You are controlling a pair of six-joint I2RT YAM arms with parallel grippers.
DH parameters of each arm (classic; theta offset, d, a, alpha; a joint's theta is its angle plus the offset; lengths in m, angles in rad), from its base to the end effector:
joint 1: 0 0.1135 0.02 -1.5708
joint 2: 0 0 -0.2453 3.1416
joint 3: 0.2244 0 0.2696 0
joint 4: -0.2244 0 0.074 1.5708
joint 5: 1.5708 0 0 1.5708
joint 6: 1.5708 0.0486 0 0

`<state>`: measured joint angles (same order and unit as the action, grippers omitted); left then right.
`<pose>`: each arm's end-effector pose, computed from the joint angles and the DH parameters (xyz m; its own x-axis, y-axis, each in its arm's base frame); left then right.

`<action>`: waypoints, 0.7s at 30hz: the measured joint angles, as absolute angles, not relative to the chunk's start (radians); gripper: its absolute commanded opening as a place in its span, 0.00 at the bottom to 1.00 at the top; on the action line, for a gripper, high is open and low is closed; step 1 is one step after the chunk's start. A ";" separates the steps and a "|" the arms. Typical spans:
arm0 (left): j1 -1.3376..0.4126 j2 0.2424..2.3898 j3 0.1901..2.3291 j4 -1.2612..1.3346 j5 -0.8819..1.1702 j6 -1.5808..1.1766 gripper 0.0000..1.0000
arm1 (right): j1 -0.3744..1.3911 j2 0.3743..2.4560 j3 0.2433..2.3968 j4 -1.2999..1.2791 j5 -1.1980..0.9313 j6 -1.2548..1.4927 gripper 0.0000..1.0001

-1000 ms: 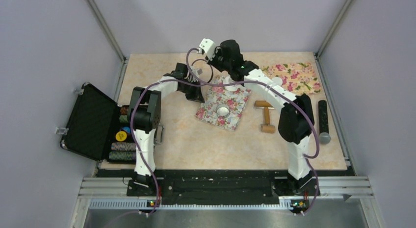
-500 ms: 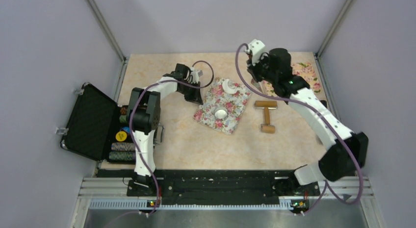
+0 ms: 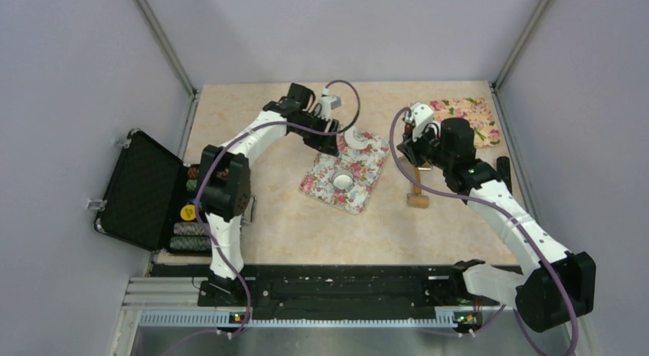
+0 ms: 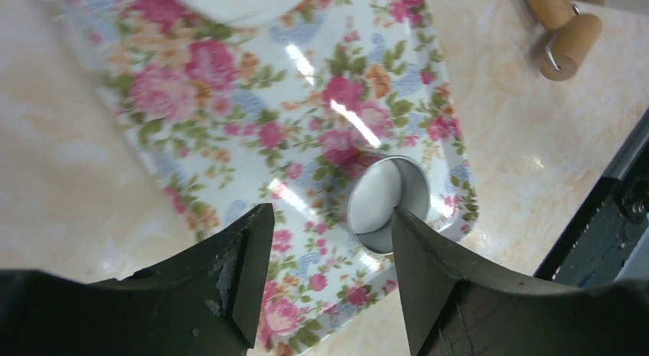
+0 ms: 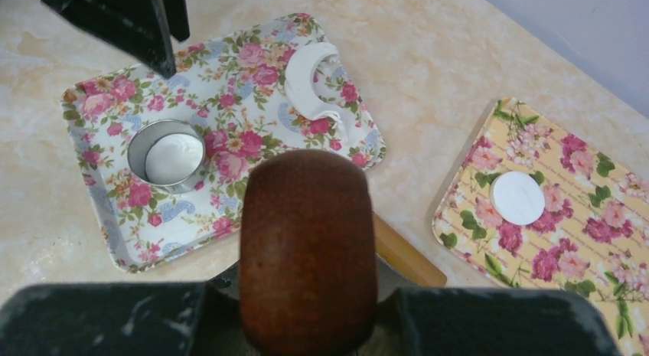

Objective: Roll out the dumpling wrappers from the dough

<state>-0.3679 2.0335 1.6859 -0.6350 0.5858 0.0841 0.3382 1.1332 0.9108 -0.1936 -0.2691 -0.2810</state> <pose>0.4201 -0.1907 0.2046 -0.7243 0.3542 -0.5915 0.6491 0.6397 -0.4117 0.2751 0.1105 0.2874 -0.2139 -0.3586 -0.9086 -0.6334 0.7590 -0.1504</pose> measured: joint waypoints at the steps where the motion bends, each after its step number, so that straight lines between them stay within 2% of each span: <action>1: -0.397 2.034 1.699 -0.650 0.585 0.099 0.60 | 0.323 1.126 0.901 -0.176 -0.275 -0.273 0.00; 7: -0.510 2.074 1.735 -0.715 0.554 0.144 0.56 | 0.304 1.081 0.861 -0.116 -0.300 -0.258 0.00; 16: -0.508 2.136 1.735 -0.761 0.439 0.179 0.47 | 0.302 1.038 0.844 -0.078 -0.330 -0.257 0.00; 21: -0.512 2.151 1.735 -0.764 0.415 0.187 0.39 | 0.297 1.033 0.844 -0.068 -0.339 -0.257 0.00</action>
